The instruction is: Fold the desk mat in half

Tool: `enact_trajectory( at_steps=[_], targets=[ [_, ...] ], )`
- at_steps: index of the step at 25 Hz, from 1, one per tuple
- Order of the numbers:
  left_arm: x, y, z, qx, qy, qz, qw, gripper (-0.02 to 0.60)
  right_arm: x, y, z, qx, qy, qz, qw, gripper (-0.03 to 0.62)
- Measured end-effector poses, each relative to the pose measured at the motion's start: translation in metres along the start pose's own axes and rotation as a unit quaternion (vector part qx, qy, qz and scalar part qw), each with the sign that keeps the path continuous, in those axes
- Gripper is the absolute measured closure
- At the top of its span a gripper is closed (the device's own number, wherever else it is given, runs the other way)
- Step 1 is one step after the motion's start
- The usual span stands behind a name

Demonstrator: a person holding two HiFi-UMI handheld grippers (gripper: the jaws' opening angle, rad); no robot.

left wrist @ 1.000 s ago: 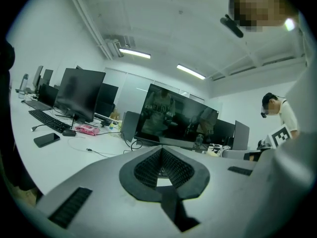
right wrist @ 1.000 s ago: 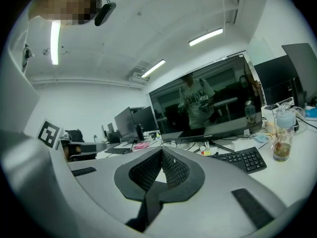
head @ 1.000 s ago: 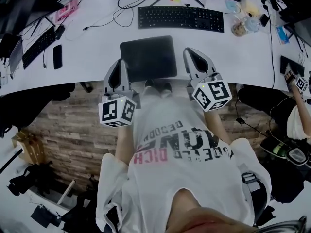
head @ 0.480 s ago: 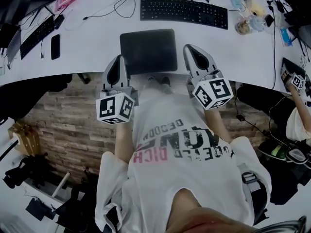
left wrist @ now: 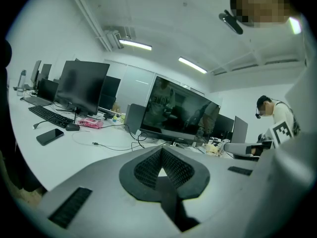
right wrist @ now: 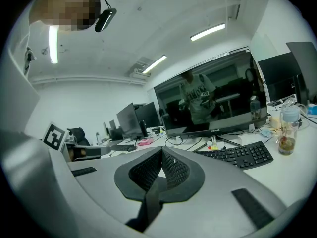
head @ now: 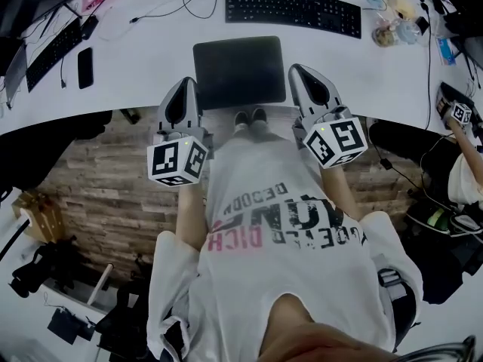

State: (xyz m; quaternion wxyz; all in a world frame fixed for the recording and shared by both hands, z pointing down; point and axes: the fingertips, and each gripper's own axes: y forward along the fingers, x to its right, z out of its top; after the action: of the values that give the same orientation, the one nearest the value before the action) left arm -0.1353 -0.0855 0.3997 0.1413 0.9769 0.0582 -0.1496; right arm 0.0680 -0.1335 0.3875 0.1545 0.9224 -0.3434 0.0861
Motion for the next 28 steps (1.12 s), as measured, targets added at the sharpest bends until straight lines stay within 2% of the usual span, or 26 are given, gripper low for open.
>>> enact_trajectory(
  at_steps=[18, 24, 28],
  targets=[
    [-0.022, -0.009, -0.018, -0.031, -0.011, -0.034, 0.9989, 0.578, -0.025, 0.004, -0.012, -0.004, -0.006, -0.021, 1.0, 0.597],
    [-0.027, -0.01, -0.039, -0.067, -0.025, -0.03, 0.997, 0.578, -0.022, 0.003, -0.015, -0.009, -0.002, -0.027, 1.0, 0.597],
    [-0.032, -0.01, -0.064, -0.106, -0.058, -0.028, 0.9922, 0.578, -0.021, 0.001, -0.02, -0.017, -0.002, -0.027, 0.999, 0.597]
  ],
)
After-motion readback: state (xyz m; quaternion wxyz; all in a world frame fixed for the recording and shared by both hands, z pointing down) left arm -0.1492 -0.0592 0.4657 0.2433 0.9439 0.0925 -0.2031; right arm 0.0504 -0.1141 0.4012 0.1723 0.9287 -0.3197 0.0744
